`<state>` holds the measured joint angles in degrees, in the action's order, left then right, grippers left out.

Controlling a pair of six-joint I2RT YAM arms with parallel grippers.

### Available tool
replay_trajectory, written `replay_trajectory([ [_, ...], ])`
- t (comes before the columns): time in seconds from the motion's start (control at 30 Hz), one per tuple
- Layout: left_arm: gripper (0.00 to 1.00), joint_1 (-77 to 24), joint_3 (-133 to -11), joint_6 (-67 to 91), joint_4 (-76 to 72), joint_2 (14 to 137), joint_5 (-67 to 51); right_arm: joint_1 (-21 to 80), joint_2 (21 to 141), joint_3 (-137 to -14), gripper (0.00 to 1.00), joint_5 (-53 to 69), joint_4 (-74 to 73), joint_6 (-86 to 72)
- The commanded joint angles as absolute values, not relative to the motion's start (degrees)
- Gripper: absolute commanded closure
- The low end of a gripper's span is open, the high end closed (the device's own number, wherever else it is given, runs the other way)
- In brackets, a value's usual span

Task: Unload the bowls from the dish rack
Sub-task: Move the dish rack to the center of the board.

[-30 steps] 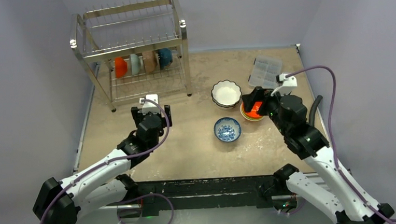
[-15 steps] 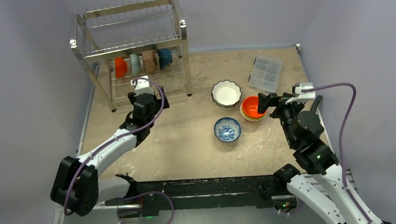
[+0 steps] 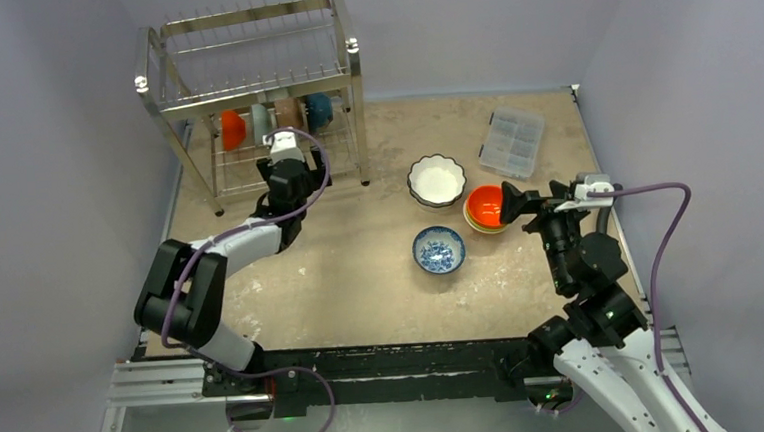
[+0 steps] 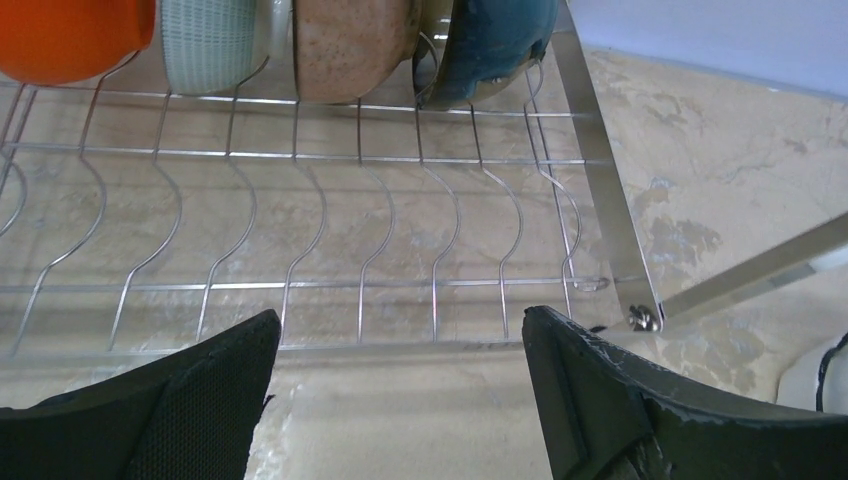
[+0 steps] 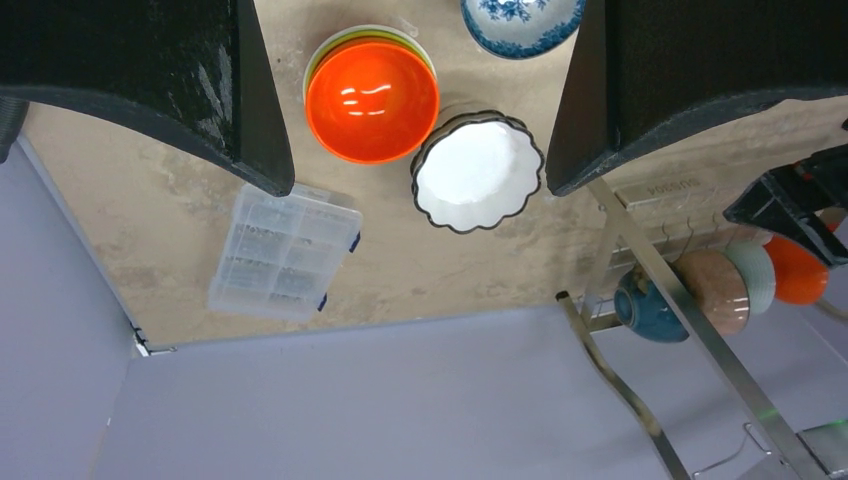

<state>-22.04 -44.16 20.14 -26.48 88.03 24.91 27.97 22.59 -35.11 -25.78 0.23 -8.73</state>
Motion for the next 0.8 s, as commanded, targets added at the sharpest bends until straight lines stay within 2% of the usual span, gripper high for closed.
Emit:
replay_trajectory([
  [0.0, 0.11, -21.5, -48.9, 17.8, -35.2, 92.7, 25.9, 28.1, 22.7, -34.4, 0.01, -25.0, 4.2, -7.3],
  [0.47, 0.13, -21.5, -60.5, 11.3, -42.9, 108.3, 32.6, 28.1, 19.6, -30.7, 0.01, -25.0, 7.6, -4.4],
  [0.77, 0.14, -21.8, -70.8, 13.7, -37.3, 115.4, 37.8, 28.0, 19.5, -29.7, 0.01, -25.1, 8.2, -3.7],
])
